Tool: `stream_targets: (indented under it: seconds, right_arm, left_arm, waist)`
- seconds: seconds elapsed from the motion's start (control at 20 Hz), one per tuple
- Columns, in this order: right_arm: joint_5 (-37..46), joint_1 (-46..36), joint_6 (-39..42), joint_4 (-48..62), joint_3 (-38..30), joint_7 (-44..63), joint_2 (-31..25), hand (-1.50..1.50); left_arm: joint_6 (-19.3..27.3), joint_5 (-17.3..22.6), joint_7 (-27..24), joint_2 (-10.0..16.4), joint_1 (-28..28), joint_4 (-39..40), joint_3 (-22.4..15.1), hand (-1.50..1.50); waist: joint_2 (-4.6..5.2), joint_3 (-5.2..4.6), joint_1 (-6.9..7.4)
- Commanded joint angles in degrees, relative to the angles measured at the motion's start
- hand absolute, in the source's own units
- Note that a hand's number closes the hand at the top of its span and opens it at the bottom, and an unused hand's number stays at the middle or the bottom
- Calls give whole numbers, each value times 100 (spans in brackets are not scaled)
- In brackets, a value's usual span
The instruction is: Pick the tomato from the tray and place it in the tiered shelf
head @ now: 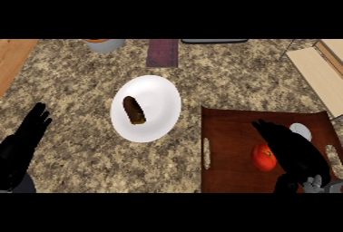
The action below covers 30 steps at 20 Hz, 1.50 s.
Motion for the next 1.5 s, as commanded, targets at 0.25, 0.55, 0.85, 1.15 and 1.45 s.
stream_targets:
  seconds: [0.25,0.55,0.85,1.15,1.45]
  right_arm:
    - [342,-189,-115,762,-16,-327,316,-150]
    - [471,-132,-286,1159,-63,-933,319,-150]
    - [694,-384,-427,1919,-30,-1084,744,-150]
    - [644,-157,-519,2068,-44,-1501,822,150]
    - [1141,-231,-743,2269,140,-1855,860,150]
  left_arm:
    - [-43,-119,-326,-145,-51,807,7,0]
    - [-114,-21,-359,-70,-224,1040,102,0]
    - [-26,-31,-202,-23,-29,683,-34,0]
    - [-89,45,-314,-46,-166,840,8,0]
    - [111,-31,-185,-86,-205,792,-104,0]
  waist:
    - [96,-258,-12]
    - [101,-260,-89]
    - [103,-252,46]
    - [90,-256,-44]
    - [81,-255,-50]
